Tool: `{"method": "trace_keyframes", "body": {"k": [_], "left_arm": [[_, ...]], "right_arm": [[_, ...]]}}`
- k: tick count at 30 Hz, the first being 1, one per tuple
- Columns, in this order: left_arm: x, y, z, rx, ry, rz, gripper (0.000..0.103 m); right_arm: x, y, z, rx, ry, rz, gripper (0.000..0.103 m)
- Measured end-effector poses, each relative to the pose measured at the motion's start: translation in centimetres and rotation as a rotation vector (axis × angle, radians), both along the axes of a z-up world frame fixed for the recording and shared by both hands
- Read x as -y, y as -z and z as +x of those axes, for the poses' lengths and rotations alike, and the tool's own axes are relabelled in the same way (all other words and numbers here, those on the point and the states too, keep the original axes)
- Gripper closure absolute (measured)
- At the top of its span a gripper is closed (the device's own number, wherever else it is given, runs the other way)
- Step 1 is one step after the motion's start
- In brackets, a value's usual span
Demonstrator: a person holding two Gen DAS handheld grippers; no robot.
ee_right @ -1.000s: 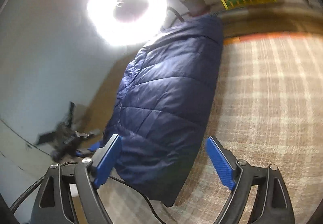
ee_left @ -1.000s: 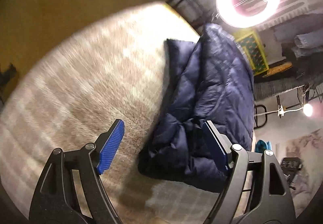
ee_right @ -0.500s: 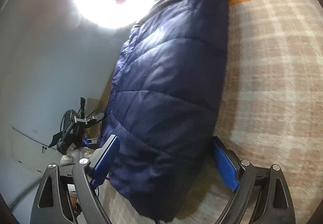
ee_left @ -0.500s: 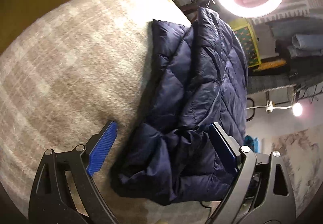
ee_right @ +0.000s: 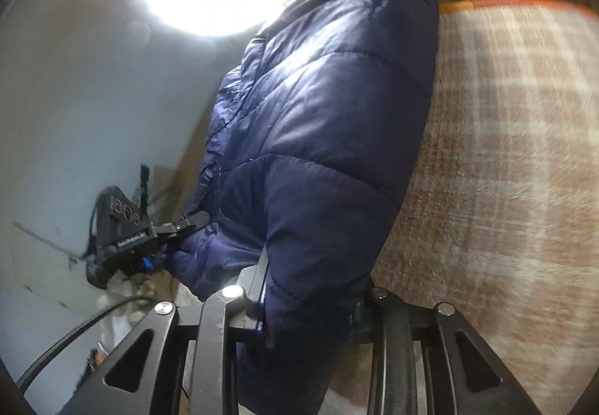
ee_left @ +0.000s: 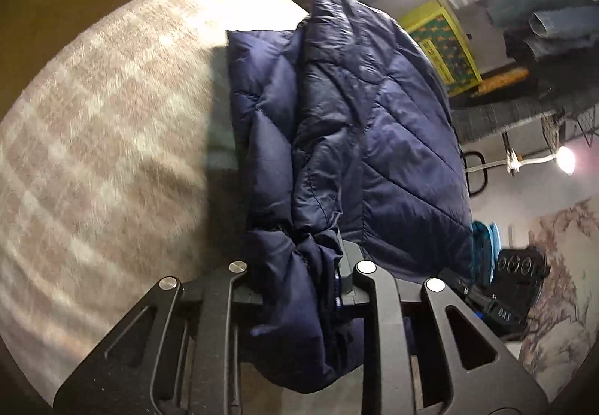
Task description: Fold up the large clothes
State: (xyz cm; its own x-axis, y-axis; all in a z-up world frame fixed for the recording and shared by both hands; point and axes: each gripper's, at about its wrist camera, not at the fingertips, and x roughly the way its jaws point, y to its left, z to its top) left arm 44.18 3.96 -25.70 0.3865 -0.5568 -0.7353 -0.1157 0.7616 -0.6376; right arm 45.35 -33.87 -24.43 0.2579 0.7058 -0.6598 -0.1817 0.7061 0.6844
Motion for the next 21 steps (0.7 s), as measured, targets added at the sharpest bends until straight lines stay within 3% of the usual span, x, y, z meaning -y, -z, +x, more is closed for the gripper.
{"method": "trace_keyframes", "body": {"k": [3,6,8,11,12,14,21], "left_arm": [[0.6,-0.1,-1.4,0.006,0.063,-0.006,0.078],[0.1,0.3,-1.3,-0.012,0.094,-0.041,0.061],[-1.0,0.4,-0.5,0.001,0.07,-0.023,0.042],[-2.5,0.1,1.3,0.018,0.018,-0.063,0.033],[-2.8,0.1,2.2,0.015,0.011,-0.07,0.031],[-3.1,0.4,4.4,0.004,-0.001,-0.049,0.03],[-2.4,2.8,8.9,-0.063,0.026,-0.035,0.025]], "right_arm": [[0.8,-1.3,-0.7,0.011,-0.058,-0.037,0.076],[1.2,-1.6,-1.3,0.013,-0.086,-0.077,0.076],[0.9,-1.7,-1.6,0.044,-0.115,-0.109,0.061],[1.2,-1.7,-1.6,0.062,-0.121,-0.115,0.052],[1.8,-1.9,-1.5,0.07,-0.12,-0.102,0.049],[2.5,-1.7,-0.9,0.073,-0.097,-0.088,0.031],[5.1,-0.5,2.4,0.06,0.027,0.009,0.02]]}}
